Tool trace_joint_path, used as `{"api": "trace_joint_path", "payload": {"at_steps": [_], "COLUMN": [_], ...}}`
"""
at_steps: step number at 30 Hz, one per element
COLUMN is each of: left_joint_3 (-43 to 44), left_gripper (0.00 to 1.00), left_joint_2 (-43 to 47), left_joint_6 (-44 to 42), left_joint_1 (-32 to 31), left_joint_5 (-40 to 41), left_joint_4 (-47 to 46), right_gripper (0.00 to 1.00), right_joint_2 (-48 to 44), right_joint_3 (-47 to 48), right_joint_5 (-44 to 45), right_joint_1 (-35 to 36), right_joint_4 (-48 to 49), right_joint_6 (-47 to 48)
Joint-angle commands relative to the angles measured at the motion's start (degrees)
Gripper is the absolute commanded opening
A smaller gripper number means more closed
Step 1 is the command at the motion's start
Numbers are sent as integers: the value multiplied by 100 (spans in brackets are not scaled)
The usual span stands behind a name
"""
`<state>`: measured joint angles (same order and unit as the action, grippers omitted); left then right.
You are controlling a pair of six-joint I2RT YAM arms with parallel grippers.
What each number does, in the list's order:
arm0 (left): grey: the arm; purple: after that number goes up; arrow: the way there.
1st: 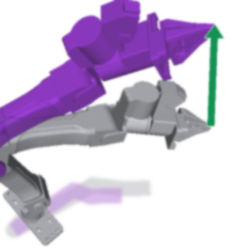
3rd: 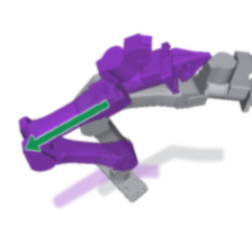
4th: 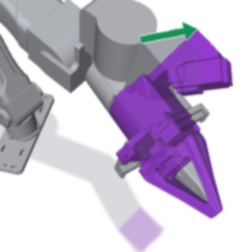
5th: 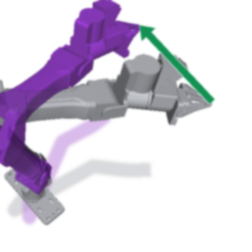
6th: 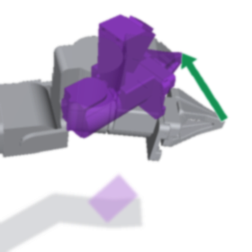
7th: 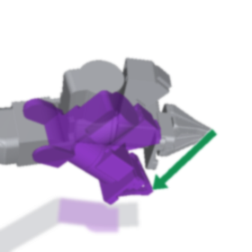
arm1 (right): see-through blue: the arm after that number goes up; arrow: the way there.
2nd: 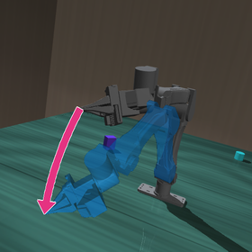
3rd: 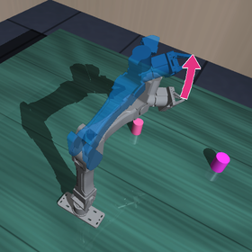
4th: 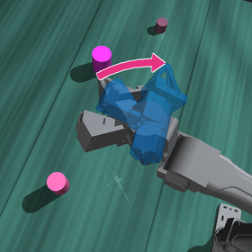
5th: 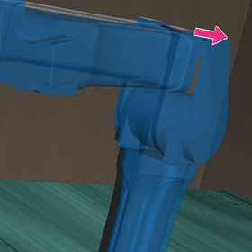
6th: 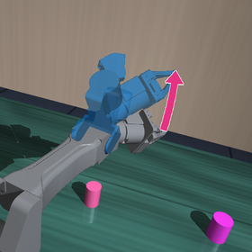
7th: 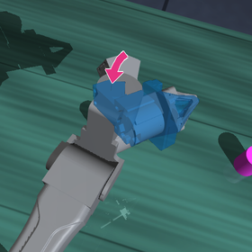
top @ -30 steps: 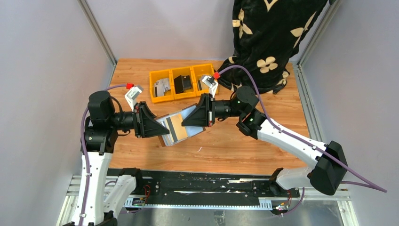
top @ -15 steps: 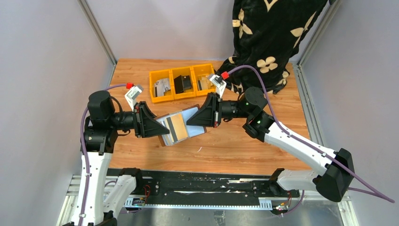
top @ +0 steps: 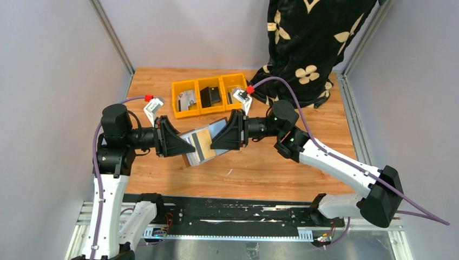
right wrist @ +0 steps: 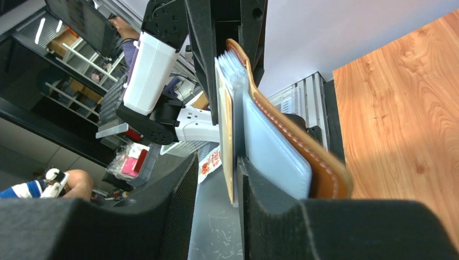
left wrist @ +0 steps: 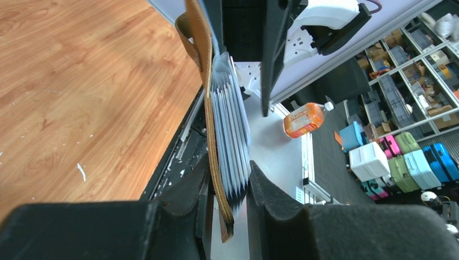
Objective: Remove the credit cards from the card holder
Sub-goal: Remove the credit card from the card holder.
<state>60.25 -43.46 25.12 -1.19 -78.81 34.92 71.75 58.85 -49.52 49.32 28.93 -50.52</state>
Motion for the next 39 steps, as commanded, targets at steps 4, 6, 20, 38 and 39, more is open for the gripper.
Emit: {"api": "trace_joint_path", "payload": {"at_steps": [4, 6, 20, 38, 39], "left_joint_3": [207, 158, -20, 158, 163], "left_gripper": [33, 50, 57, 27, 27], "left_joint_2": [57, 69, 229, 53, 50], "left_joint_6": [140, 203, 362, 245, 261], "left_joint_1": [5, 5, 3, 5, 5], "left_joint_5": [-85, -84, -307, -638, -641], "left_joint_4": [-88, -84, -79, -75, -75], "right_gripper": [5, 0, 0, 0, 0], "right_joint_2": [278, 264, 350, -242, -240], "right_joint_3": [270, 187, -173, -627, -615], "right_joint_5": [-73, 67, 844, 731, 718], "right_joint_1": [245, 245, 245, 87, 87], "right_joint_4": [130, 344, 1704, 1352, 1352], "right_joint_6": [40, -80, -895, -686, -689]}}
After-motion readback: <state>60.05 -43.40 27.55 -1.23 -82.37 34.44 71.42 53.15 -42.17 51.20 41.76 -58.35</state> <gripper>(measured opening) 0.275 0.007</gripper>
